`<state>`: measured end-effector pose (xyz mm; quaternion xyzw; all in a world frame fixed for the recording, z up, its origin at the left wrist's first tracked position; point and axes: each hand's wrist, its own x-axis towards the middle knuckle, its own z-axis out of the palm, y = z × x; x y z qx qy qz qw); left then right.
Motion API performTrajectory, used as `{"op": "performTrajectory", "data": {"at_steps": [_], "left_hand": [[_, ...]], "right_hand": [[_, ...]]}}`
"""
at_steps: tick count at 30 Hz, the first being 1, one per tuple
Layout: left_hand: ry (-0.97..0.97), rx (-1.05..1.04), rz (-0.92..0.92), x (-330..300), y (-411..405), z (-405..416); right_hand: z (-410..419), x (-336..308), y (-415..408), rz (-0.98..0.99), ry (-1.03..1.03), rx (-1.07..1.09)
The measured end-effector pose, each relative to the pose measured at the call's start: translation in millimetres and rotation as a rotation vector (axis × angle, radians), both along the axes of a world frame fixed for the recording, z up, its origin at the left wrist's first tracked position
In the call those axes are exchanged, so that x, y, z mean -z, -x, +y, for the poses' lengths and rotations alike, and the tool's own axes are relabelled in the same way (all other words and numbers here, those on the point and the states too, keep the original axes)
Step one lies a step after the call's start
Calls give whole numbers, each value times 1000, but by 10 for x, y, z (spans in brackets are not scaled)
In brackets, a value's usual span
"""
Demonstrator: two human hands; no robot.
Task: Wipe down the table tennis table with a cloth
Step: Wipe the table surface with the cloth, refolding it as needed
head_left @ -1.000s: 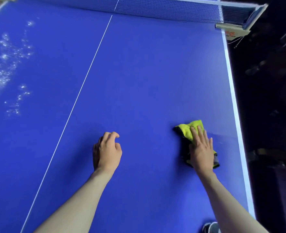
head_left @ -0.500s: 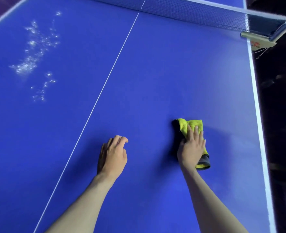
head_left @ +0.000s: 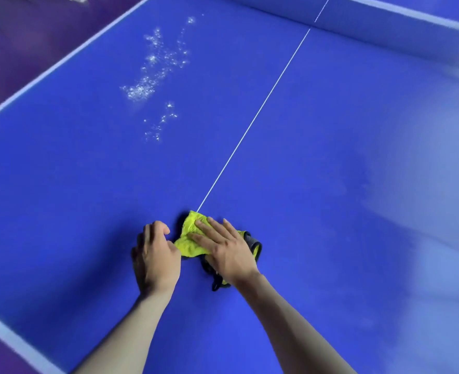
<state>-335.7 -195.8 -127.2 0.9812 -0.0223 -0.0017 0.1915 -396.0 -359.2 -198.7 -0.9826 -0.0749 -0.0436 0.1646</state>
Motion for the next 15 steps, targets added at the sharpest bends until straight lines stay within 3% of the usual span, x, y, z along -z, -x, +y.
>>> {"op": "performTrajectory", "data": {"at_steps": [6,10,15], "left_hand": [[19,39,-30,51,-21,268],[122,-27,24,16,94,456],[240,8,65,-184,212,333]], "right_hand": [[-941,-100,-916,79,-72,483],[-573,-76,-910,62,-119,667],[294,-56,-30,17,-193,487]]}}
